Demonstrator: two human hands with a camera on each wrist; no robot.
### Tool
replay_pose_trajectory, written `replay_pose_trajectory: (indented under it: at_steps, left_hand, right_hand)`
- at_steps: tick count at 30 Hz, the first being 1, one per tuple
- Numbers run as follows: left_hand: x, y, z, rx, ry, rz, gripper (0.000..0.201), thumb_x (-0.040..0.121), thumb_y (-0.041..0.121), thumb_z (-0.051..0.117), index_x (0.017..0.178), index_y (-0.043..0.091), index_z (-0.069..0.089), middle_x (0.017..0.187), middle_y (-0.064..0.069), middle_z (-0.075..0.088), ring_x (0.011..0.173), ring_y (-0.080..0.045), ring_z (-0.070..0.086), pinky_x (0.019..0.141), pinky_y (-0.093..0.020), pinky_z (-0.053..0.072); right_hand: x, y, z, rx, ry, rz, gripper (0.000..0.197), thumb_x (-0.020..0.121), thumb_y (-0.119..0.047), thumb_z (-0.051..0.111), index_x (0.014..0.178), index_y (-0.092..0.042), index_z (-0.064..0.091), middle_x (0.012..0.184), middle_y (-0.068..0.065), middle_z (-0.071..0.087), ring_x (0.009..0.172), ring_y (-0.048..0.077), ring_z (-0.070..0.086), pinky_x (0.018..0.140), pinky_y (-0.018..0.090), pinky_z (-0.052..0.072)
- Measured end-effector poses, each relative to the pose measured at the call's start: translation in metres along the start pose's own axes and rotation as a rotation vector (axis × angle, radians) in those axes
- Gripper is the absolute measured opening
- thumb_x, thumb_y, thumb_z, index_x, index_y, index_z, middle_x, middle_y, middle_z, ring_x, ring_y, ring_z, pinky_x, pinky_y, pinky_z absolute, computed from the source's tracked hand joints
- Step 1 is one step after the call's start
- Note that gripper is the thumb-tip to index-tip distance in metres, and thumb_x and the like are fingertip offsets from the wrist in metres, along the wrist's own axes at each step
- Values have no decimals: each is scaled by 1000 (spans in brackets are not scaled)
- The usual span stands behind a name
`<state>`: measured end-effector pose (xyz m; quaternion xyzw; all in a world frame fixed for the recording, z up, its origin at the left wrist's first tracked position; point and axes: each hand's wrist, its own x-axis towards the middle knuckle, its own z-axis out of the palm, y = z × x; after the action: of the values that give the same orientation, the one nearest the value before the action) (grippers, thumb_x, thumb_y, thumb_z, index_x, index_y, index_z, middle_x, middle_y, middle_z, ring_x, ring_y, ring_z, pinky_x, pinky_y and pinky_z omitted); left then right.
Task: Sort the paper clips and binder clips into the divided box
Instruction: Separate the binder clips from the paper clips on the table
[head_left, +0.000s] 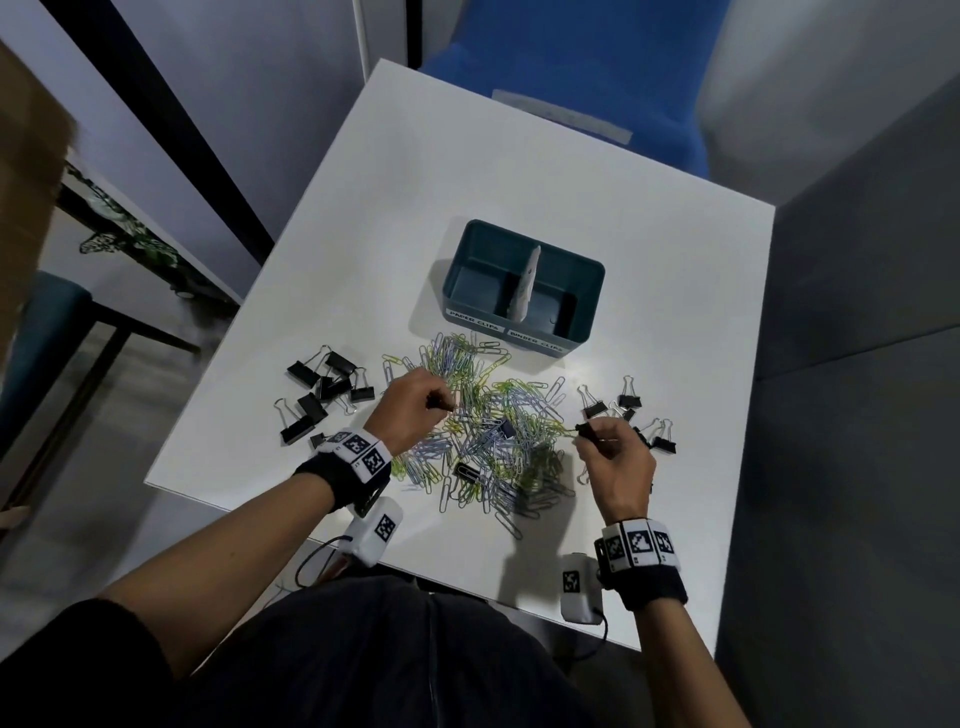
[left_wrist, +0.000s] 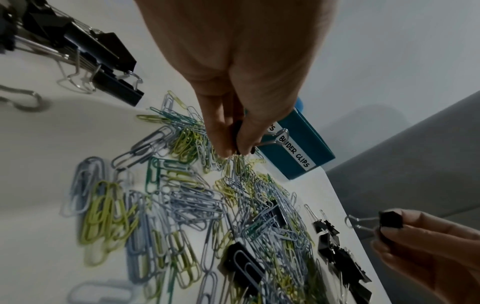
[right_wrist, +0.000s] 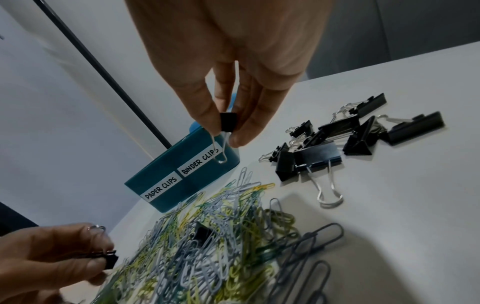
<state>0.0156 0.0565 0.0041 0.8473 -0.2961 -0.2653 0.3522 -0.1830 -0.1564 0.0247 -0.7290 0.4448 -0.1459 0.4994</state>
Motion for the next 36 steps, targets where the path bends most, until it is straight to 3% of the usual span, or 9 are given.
replay_pose_trajectory:
  at_steps: [5,7,10,15,19,26,29,32,36]
  left_hand:
    - [-6,9,-12,299,73,155,13,84,24,72,93,16,68,91,4,61,74,-13,58,62,-33,55]
    - [-8,6,-19,304,87,160,16,88,27,67,99,16,70,93,3,60,73,-13,57,60,-29,52]
    - [-10,-8,-34,290,152,35,17,94,27,58,103,16,69,96,1,57,76,-14,55,63,-24,43]
    - [-12,-55,-68,318,229,-360,9,87,24,63,91,19,70,95,-9,65,89,-31,61,72,-37,49]
    - [-11,-70,-80,335,196,-419,14,85,14,65,98,11,68,102,-19,63,97,-38,58,79,-40,46]
    - [-27,-50,-66,523,184,-236,20,89,17,61,107,9,59,107,-13,50,86,-35,57,61,-40,44]
    - [-37,-31,-36,536,13,18,18,92,19,57,109,13,59,104,-5,54,75,-22,58,53,-34,48]
    - [-48,-14,0,592,-228,286,19,91,23,62,108,14,60,97,-1,55,61,-7,47,48,-14,39]
    - [-55,5,34,600,-346,415,35,88,26,65,118,12,56,106,-7,56,79,-14,54,57,-22,49]
  right_hand:
    - [8,9,-18,-28,59,10,20,78,-6,74,86,-22,65,82,1,70,78,18,67,72,26,54]
    - [14,14,-28,-72,111,20,16,81,-7,71,94,-14,67,85,6,70,81,19,66,74,16,51]
    - [25,22,-45,-117,171,82,15,83,-8,69,97,-13,69,87,9,69,78,20,63,73,25,55]
    - [49,40,-61,-313,79,219,23,81,-9,67,101,-18,73,88,8,67,94,29,63,85,30,49]
    - [58,47,-60,-420,20,227,29,80,-5,66,106,-17,70,93,13,68,99,33,61,85,32,48]
    - [43,25,-34,-654,92,43,30,87,-13,61,117,-13,58,126,11,43,91,32,60,79,37,49]
    - [28,17,-4,-713,-133,-190,31,90,-18,59,121,-15,58,126,10,49,93,26,61,79,36,51]
    - [15,8,31,-755,-371,-414,34,89,-14,62,122,-12,58,121,12,55,83,23,62,70,33,56]
    - [12,-2,58,-786,-513,-441,52,85,-11,65,133,-21,48,125,10,49,84,26,60,62,29,49]
